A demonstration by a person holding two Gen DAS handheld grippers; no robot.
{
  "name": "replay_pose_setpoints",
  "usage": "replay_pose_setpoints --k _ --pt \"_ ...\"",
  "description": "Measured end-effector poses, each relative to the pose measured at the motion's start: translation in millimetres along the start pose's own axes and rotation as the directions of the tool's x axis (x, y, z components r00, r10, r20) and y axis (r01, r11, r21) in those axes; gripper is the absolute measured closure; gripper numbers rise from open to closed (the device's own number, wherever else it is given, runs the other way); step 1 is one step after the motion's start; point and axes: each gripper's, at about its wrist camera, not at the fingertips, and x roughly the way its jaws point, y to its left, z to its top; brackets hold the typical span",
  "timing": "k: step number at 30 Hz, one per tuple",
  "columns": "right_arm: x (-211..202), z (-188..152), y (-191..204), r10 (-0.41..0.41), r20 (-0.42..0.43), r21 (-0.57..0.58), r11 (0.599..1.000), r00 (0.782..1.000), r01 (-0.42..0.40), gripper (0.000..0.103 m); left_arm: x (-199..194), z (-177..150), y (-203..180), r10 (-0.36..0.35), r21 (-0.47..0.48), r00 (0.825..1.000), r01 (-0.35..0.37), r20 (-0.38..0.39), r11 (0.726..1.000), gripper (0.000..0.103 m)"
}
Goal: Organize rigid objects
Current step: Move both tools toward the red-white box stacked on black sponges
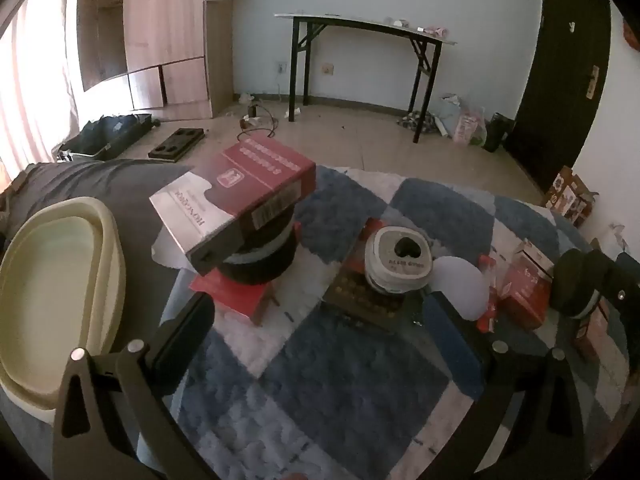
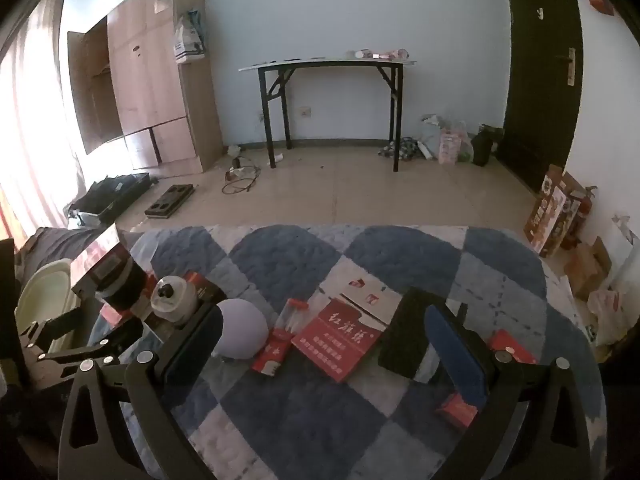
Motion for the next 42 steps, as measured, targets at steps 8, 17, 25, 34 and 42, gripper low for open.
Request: replay_pose_setpoints --k 8,17,25,34,42 --pt "7 -1 5 -0.032 -0.023 -0.012 0.999 0.999 0.032 0.0 -5 1 0 0.021 -0.006 1.0 -0.021 0.023 1.0 0.0" --pt "9 -3 8 -0.005 -0.02 -0.034 0.999 1.0 0.004 0.0 -6 0 1 0.033 -0.012 0.999 -0.032 0.023 0.999 0.0" --pt "11 -7 9 -0.001 -0.026 -0.041 0.999 1.0 0.0 0.0 -5 1 4 0.042 -0.023 0.999 -0.041 0.021 0.999 0.0" --pt "16 -6 11 0.001 -0.036 -0.048 0.999 0.999 -0.002 0.0 -4 1 3 0.047 -0.021 0.999 -0.047 0.015 0.999 0.0" --pt "18 -8 13 0.002 -0.041 -0.055 0.998 0.999 -0.004 0.0 -3 1 5 0.055 -0.025 0.998 -0.054 0.012 0.998 0.0"
